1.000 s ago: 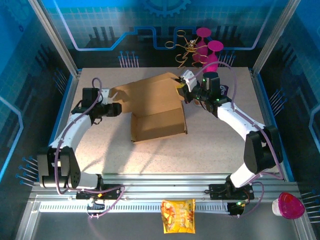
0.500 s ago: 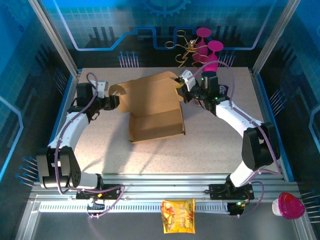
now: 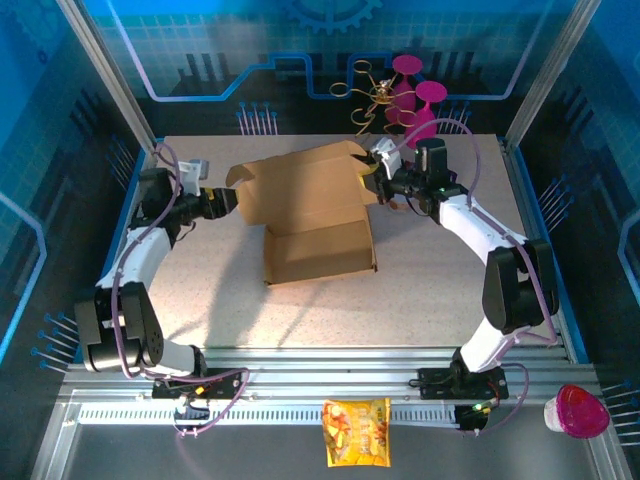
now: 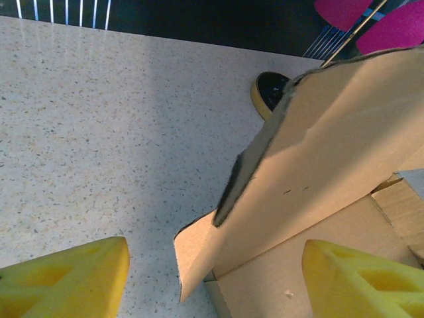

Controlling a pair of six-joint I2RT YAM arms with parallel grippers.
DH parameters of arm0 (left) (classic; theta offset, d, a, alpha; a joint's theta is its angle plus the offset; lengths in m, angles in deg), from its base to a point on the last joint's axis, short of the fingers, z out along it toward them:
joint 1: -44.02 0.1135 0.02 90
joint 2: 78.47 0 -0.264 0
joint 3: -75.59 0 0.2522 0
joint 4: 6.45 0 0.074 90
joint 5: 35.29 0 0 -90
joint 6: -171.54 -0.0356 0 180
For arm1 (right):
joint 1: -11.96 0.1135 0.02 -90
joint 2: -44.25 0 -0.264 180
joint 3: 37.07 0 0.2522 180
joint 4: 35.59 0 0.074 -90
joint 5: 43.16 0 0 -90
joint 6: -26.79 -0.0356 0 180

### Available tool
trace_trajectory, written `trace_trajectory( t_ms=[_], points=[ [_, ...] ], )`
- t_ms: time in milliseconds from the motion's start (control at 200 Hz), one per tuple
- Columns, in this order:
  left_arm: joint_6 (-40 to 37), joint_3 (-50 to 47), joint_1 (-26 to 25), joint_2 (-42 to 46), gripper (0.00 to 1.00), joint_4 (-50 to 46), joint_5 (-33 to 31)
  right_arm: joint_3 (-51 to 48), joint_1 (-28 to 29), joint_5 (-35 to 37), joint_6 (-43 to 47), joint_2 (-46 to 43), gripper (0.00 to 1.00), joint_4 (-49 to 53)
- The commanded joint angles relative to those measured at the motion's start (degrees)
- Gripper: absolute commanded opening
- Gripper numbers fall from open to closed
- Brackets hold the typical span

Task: Fold the paper box

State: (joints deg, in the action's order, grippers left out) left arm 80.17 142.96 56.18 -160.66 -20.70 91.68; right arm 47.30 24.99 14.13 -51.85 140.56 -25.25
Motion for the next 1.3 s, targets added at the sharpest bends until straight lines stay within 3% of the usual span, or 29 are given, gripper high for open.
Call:
trace_trajectory(
  t_ms=[0, 205, 460, 545, 620, 680, 841, 1021, 1296],
  points=[
    [-2.1, -0.9, 0.0, -1.9, 0.72, 3.2, 2.8, 1.8, -0.8, -2.9, 0.1, 0.9, 0.00, 2.1],
    [-1.0, 1.8, -0.4, -6.7, 0.74, 5.8, 5.1, 2.6, -0.8, -3.6, -0.4, 2.1, 0.00, 2.0],
    [-1.7, 6.3, -5.0, -10.1, 0.64, 1.4, 3.2, 2.5, 0.0, -1.7, -1.0, 3.0, 0.00, 0.7],
    [-1.8, 6.9, -6.4, -9.6, 0.55, 0.4, 0.4, 2.4, 0.5, -0.2, -1.0, 3.1, 0.00, 0.2],
    [-0.7, 8.2, -6.8, -9.5, 0.39, -2.1, -1.7, 2.1, 1.1, 2.1, -1.1, 2.9, 0.00, -0.4],
    [-0.2, 9.2, -7.3, -9.4, 0.28, -4.6, -3.4, 1.7, 1.7, 4.4, -1.6, 2.7, 0.00, -1.4],
    [1.0, 8.6, -10.3, -6.6, 0.16, -6.6, -9.7, -0.1, 5.6, 12.4, -3.5, 2.2, 0.00, -6.1],
    [4.2, 8.4, -13.9, -4.0, 0.00, -7.2, -21.6, -3.8, 11.7, 24.7, -8.0, 2.4, 0.00, -16.1],
    [8.0, 11.9, -16.5, -2.9, 0.00, -9.1, -36.3, -7.8, 20.9, 41.8, -13.1, 6.8, 0.00, -33.5]
  ],
)
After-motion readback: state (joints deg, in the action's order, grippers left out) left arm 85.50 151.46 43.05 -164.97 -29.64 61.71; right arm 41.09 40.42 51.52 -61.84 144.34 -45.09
